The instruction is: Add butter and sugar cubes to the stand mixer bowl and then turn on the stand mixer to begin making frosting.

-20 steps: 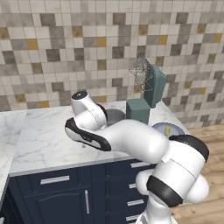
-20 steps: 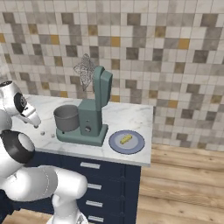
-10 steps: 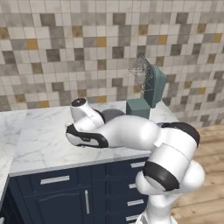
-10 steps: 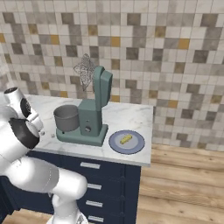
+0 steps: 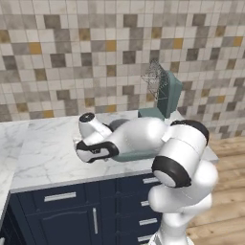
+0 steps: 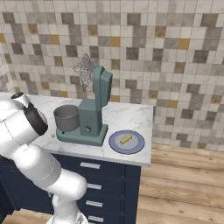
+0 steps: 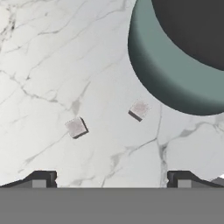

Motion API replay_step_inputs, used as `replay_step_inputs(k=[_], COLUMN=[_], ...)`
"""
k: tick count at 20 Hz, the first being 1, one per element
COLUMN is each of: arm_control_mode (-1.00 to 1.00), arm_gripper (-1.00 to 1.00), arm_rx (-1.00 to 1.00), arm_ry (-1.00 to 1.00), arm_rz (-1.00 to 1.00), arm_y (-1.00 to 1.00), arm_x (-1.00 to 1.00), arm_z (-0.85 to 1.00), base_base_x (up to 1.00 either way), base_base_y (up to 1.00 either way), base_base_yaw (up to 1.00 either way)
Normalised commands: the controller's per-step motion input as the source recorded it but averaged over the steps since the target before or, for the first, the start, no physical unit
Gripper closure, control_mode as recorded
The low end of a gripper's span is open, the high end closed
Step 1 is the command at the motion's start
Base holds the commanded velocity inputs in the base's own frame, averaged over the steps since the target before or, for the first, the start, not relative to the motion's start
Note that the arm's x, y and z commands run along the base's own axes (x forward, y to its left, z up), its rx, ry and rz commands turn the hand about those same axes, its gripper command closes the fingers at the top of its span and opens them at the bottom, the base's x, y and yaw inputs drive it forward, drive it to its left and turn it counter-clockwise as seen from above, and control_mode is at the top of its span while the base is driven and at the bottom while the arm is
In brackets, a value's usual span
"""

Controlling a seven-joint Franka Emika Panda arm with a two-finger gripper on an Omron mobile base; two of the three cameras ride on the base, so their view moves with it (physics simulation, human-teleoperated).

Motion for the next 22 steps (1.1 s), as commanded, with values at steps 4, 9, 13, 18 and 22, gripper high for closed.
replay_step_inputs(k=[4,9,13,18,22], arm_control_mode=[-1.0,-1.0,-1.0,-1.0,-1.0], arm_gripper=[-1.0,-1.0,-1.0,-1.0,-1.0], arm_rx=[0.0,0.0,0.0,0.0,0.0], arm_ry=[0.0,0.0,0.0,0.0,0.0], arm_rz=[-0.03,-0.03,-0.02,-0.03,-0.02], arm_y=[0.12,0.1,0.08,0.1,0.08], arm_x=[0.23,0.23,0.25,0.23,0.23], arm_z=[-0.25,-0.23,-0.2,-0.21,-0.22], base_base_x=[0.0,0.0,0.0,0.0,0.0], base_base_y=[0.0,0.0,0.0,0.0,0.0], base_base_yaw=[0.0,0.0,0.0,0.0,0.0])
